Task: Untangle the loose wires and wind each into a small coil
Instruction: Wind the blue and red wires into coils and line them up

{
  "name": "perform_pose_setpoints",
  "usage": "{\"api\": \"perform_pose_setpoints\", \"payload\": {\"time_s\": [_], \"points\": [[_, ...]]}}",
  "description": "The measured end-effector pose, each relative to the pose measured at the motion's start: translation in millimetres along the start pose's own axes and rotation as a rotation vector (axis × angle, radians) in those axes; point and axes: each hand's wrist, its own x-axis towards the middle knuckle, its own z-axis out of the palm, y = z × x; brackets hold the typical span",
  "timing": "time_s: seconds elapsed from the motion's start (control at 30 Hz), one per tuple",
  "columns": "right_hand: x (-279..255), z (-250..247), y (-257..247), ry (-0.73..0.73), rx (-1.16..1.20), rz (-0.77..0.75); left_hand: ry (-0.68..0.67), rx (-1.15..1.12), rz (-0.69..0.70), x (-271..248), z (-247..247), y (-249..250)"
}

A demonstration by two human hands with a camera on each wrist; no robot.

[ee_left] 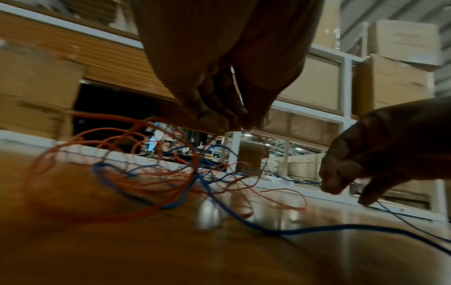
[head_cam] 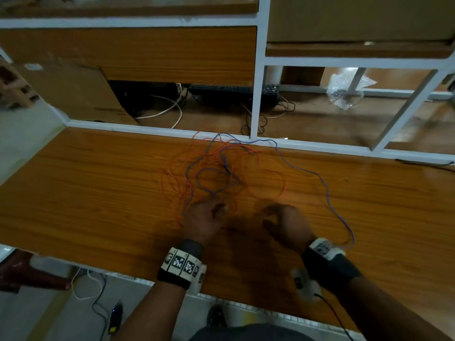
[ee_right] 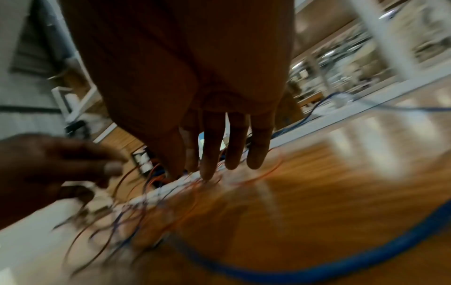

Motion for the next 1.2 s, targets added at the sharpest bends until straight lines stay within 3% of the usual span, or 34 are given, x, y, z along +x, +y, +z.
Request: {"api": "perform_pose_setpoints", "payload": {"time_s": [0.1, 0.23, 0.33, 0.43, 0.57, 0.67, 0.77, 0.9, 1.0, 1.1, 1.2], "points": [[20.5, 50.3, -17.6, -0.176, -0.197, -0.069, -0.009, -0.023, -0.036, -16.4, -7.3, -16.3], [34.9, 64.2, -30.2, -0.176, -0.324, -0.117, -0.277, 0.145, 0.037, -25.2, -0.9, -27.4], [32.2, 37.4, -23.7, -0.156, -0.300, -0.149, -0.337, 0.266, -0.039, -5.9, -4.1, -26.3], [22.1, -9.4, -2.0, -0.051, -0.175, -0.154, -0.407, 0.357, -0.013, 0.5, 1.8, -26.6], [0.0, -57.3, 33.6, 0.008, -0.089, -0.192, -0.292, 0.307, -0.098, 10.2, 9.1, -29.4], [-16.5, -75.4, 49.3, 0.020, 0.003, -0.251, -0.456, 0.388, -0.147, 23.1, 15.6, -37.8], [-26.2, -80.0, 54.2, 0.014, 0.064, -0.246, -0.522, 0.424, -0.086, 29.1, 22.1, -30.0], [-29.0, -83.3, 54.1, 0.039, 0.103, -0.236, -0.464, 0.492, -0.072, 38.0, 28.5, -19.8], [-34.0, -104.4, 59.9, 0.073, 0.073, -0.243, -0.366, 0.536, -0.223, 51.0, 19.8, -30.9], [-47.5, -133.9, 80.5, 0.138, -0.034, -0.199, -0.354, 0.528, -0.310, 61.6, 4.1, -40.8], [-56.8, -151.4, 114.8, 0.051, -0.187, -0.075, -0.315, 0.544, -0.356, 68.3, -9.1, -48.1]]}}
